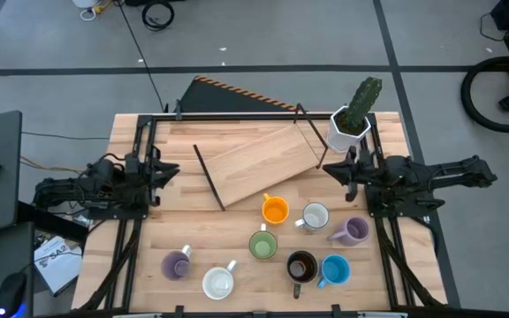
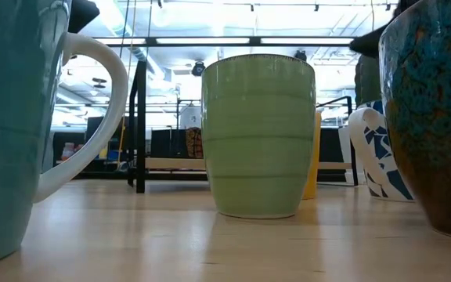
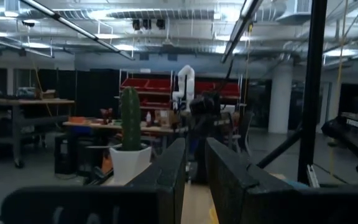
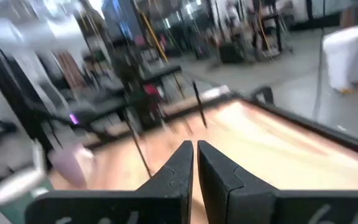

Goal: Place coffee mugs
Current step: Put the yellow mug on the shelf

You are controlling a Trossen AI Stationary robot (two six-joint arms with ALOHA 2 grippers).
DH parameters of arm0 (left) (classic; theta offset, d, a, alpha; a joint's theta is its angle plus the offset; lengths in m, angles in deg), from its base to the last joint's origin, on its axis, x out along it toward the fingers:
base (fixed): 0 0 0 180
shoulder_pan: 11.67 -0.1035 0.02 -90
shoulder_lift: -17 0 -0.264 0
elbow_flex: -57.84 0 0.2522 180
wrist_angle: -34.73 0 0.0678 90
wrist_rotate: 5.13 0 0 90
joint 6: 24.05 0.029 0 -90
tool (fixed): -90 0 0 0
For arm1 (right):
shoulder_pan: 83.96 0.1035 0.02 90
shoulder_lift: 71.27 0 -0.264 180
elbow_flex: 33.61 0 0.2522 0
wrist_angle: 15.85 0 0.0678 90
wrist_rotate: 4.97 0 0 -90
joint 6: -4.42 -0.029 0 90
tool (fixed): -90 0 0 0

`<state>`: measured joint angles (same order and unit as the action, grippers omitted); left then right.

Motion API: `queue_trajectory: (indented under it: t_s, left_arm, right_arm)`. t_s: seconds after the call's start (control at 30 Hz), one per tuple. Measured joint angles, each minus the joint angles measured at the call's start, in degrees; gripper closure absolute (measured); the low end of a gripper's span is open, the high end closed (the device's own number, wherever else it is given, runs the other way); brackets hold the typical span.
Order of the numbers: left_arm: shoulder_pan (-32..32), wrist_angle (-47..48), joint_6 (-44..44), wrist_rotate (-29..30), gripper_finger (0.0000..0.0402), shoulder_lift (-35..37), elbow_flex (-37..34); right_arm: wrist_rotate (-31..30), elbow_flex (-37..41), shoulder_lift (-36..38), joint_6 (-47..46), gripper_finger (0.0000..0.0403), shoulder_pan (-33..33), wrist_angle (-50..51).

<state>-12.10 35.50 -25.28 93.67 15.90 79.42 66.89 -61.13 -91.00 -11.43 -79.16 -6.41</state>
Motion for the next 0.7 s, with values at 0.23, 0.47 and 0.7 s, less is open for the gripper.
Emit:
queue_trajectory:
  t_s: [0.23,0.47,0.7]
  left_arm:
    - [0.0,-1.6,-0.5,0.0,0.0333,0.0,0.0]
    - [0.0,3.2,1.8,-0.4,0.0333,0.0,0.0]
    - [0.0,5.4,1.9,6.1,0.0333,0.0,0.0]
  right_arm:
    - [3.1,-9.2,-18.0,1.7,0.0375,-0.3,1.8]
    - [7.6,-21.0,-35.1,3.4,0.0375,-0.3,9.2]
    - [10.2,-35.3,-49.4,6.7,0.0352,2.1,20.3]
